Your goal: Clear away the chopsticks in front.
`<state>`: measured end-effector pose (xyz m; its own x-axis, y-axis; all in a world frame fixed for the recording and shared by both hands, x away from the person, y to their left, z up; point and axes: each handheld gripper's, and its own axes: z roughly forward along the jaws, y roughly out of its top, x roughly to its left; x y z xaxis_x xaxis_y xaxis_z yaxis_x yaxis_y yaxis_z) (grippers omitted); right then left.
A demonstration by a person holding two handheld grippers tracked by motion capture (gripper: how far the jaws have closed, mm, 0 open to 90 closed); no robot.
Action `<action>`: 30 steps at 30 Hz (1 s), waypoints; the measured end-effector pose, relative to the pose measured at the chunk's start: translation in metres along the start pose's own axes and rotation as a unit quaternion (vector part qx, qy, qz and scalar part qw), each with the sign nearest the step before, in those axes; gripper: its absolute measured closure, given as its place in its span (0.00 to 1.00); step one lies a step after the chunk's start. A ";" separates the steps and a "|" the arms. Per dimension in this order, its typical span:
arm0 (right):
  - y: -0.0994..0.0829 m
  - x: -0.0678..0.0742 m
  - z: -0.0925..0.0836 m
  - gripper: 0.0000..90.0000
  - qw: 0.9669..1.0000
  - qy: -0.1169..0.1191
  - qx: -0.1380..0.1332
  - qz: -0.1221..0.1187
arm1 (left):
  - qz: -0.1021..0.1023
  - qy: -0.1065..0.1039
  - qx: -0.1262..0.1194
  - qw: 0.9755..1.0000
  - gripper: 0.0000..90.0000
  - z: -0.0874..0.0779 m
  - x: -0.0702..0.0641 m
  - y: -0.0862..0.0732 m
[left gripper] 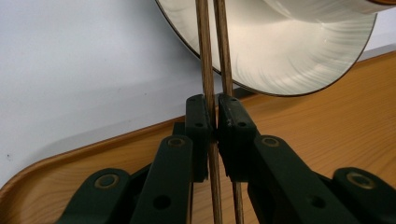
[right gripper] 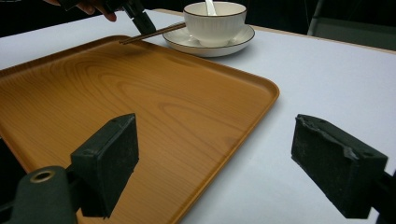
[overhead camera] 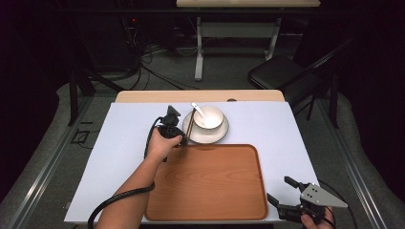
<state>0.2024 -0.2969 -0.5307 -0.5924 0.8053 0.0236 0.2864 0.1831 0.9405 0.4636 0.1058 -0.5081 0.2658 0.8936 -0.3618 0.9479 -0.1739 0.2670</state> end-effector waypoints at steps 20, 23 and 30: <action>0.000 0.000 0.000 0.16 1.000 0.001 0.000 0.000 | -0.065 -0.030 -0.027 0.997 0.95 -0.018 0.023 -0.012; 0.000 0.000 0.000 0.16 1.000 0.001 0.000 -0.001 | -0.081 -0.034 -0.033 0.996 0.95 -0.024 0.029 -0.022; 0.000 0.000 0.000 0.16 1.000 0.001 0.001 -0.001 | -0.087 -0.052 -0.052 0.993 0.95 -0.043 0.036 -0.054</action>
<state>0.2025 -0.2968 -0.5305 -0.5944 0.8039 0.0228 0.2871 0.1857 0.9397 0.4147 0.1654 -0.4976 0.1209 0.8582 -0.4988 0.9590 0.0288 0.2819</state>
